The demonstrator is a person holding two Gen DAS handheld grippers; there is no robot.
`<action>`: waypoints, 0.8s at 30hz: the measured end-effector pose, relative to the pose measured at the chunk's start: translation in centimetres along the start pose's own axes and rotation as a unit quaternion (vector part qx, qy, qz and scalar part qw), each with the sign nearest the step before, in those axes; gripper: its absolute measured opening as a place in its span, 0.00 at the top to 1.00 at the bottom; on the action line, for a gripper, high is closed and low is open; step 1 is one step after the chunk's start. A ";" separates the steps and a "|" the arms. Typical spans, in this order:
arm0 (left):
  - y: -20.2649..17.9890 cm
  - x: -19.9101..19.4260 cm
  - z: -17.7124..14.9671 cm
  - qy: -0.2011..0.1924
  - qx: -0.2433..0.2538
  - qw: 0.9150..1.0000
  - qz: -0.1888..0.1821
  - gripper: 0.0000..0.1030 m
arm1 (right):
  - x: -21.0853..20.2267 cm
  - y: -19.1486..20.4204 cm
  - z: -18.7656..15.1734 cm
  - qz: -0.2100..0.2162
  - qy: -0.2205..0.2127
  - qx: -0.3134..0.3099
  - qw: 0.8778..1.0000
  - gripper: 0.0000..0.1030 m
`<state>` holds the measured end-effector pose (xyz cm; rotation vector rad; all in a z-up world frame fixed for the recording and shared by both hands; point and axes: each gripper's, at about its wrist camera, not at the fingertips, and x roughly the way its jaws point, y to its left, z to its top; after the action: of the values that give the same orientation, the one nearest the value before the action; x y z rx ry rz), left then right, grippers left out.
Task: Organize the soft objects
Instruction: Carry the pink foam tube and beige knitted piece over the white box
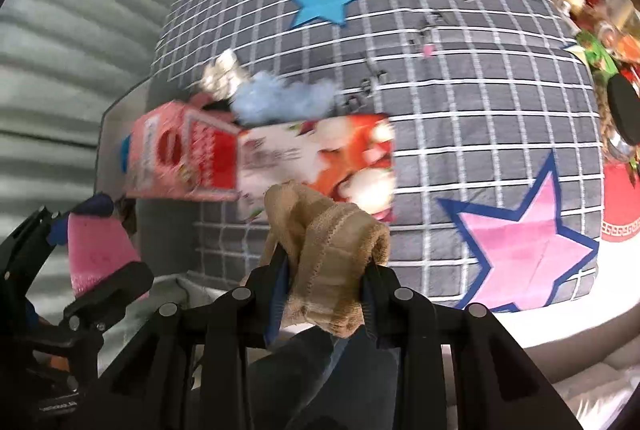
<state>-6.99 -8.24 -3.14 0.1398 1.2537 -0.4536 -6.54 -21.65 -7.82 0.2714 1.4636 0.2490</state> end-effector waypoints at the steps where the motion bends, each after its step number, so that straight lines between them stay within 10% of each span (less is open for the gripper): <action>1: 0.5 -0.5 -0.5 -0.004 -0.008 1.000 0.003 0.29 | 0.0 0.7 -0.2 0.001 0.000 -0.008 1.000 0.67; 13: 9.6 -5.6 -5.7 -0.056 -0.141 0.987 0.061 0.29 | -0.3 11.0 -1.2 0.024 -0.012 -0.129 0.991 0.67; 24: 18.6 -7.1 -11.5 -0.070 -0.277 0.947 0.146 0.29 | 1.6 20.3 0.1 0.045 0.004 -0.226 0.973 0.67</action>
<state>-11.32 14.35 -2.74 -0.1805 1.1542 0.1522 -6.27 -1.95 -2.61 -0.0339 1.3621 0.6459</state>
